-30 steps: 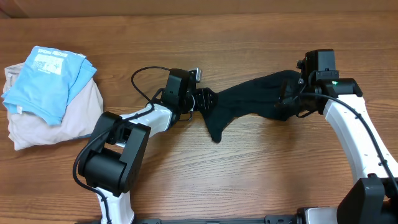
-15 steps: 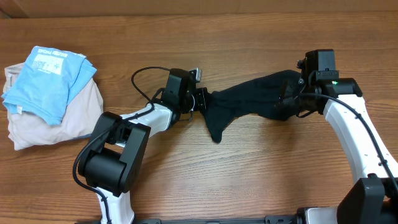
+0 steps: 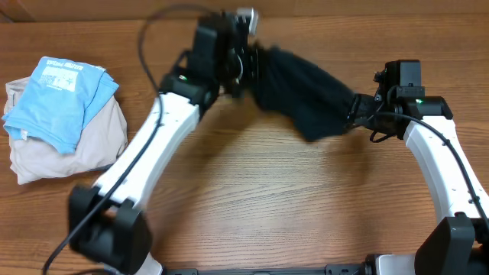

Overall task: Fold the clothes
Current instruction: 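Lift the shirt with the left gripper and shake it out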

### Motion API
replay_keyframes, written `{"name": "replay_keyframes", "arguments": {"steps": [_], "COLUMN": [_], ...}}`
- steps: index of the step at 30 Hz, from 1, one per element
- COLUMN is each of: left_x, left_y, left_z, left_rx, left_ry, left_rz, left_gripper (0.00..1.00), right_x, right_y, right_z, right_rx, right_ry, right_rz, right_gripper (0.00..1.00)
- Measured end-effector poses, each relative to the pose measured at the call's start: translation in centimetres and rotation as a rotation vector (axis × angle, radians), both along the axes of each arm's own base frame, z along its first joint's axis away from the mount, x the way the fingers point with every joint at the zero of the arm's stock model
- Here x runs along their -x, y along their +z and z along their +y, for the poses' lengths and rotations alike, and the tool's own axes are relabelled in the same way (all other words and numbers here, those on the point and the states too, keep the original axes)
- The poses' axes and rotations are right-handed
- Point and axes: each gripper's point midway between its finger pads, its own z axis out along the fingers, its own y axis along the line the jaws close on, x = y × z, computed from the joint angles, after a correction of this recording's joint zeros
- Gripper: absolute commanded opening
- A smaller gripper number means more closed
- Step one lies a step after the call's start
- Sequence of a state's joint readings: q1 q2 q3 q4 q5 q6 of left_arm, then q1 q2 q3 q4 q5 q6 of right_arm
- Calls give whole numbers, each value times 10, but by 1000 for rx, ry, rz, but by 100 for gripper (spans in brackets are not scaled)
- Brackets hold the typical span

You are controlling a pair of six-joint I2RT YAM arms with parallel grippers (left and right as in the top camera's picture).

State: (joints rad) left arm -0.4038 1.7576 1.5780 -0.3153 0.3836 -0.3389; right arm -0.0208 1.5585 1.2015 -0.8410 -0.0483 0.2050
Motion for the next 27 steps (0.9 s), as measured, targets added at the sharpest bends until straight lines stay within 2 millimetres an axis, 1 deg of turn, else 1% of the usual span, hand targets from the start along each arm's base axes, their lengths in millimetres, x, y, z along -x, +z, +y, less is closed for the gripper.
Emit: {"name": "replay_keyframes", "arguments": {"steps": [2, 4, 5, 6, 8, 11, 15, 19, 21, 23, 24, 25, 26, 27], "left_x": [6, 12, 15, 16, 18, 17, 16, 17, 22, 30, 35, 40, 44, 49], "left_y": [39, 69, 80, 86, 90, 88, 92, 104, 115, 129, 138, 147, 155, 164], "left_z": [5, 9, 11, 12, 14, 15, 15, 15, 17, 21, 23, 25, 27, 31], "left_rx": [-3, -4, -3, -4, -10, -21, -21, -11, -4, 8, 14, 20, 24, 27], "left_ry": [0, -1, 0, 1, 1, 5, 5, 5, 5, 6, 7, 8, 11, 16], "left_rz": [-76, -141, -165, -181, -194, -189, -213, -257, -282, -309, -327, -347, -368, -390], "left_gripper": [4, 4, 4, 4, 4, 4, 4, 4, 4, 4, 4, 4, 4, 4], "right_x": [-1, -3, -5, -6, -9, -9, -6, -7, -10, -15, -15, -16, -16, -16], "right_y": [0, 1, 1, 2, 5, 8, 13, 20, 24, 27, 27, 27, 27, 27], "right_z": [3, 10, 15, 20, 31, 53, 95, 131, 137, 139, 139, 139, 139, 139], "right_rx": [-6, -30, -48, -63, -94, -123, -132, -136, -136, -131, -130, -128, -128, -126], "right_ry": [25, 69, 101, 127, 188, 299, 481, 612, 636, 644, 645, 647, 648, 651], "right_rz": [-5, -15, -24, -34, -56, -82, -121, -182, -211, -238, -243, -244, -245, -246], "right_gripper": [66, 66, 66, 67, 67, 68, 75, 77, 78, 78, 76, 70, 61, 42]}}
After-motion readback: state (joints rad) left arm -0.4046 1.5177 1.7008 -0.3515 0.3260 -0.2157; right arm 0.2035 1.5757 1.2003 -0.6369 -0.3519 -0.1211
